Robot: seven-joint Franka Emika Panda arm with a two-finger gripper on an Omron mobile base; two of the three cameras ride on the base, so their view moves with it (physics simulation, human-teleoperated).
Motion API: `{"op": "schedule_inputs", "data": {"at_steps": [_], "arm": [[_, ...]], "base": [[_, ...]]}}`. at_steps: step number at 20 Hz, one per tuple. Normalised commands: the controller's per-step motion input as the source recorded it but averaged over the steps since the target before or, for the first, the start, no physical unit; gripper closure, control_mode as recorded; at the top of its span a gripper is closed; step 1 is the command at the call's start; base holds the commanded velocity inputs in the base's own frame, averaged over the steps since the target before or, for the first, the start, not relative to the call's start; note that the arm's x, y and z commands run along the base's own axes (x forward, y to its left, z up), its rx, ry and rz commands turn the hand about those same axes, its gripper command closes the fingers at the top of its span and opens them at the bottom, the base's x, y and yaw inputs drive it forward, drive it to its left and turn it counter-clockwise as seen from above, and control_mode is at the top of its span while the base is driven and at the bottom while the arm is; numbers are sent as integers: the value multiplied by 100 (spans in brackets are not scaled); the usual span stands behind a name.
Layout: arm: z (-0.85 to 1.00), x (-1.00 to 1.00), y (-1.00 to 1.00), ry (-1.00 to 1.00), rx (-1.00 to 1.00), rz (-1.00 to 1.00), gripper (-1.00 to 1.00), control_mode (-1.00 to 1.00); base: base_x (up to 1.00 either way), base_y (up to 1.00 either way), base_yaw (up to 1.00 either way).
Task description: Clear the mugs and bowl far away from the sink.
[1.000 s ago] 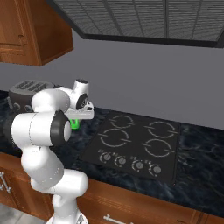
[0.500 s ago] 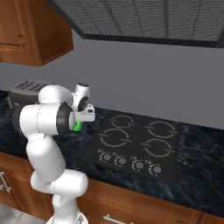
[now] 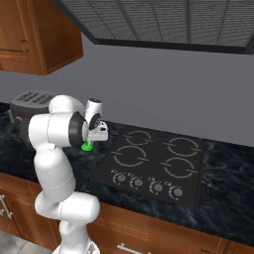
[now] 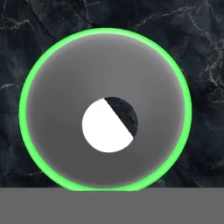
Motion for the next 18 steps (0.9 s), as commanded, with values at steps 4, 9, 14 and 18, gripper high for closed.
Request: {"op": "schedule_inputs", "data": {"at_steps": [4, 9, 14, 18], "arm": [[-41, 0, 17, 0, -3, 0, -100, -100], [0, -18, 0, -4, 0, 0, -100, -100], [26, -15, 0, 0, 0, 0, -100, -100], [65, -6, 4, 2, 0, 0, -100, -100]], "base": [[0, 0, 0], [0, 0, 0], [0, 0, 0], [0, 0, 0]]}}
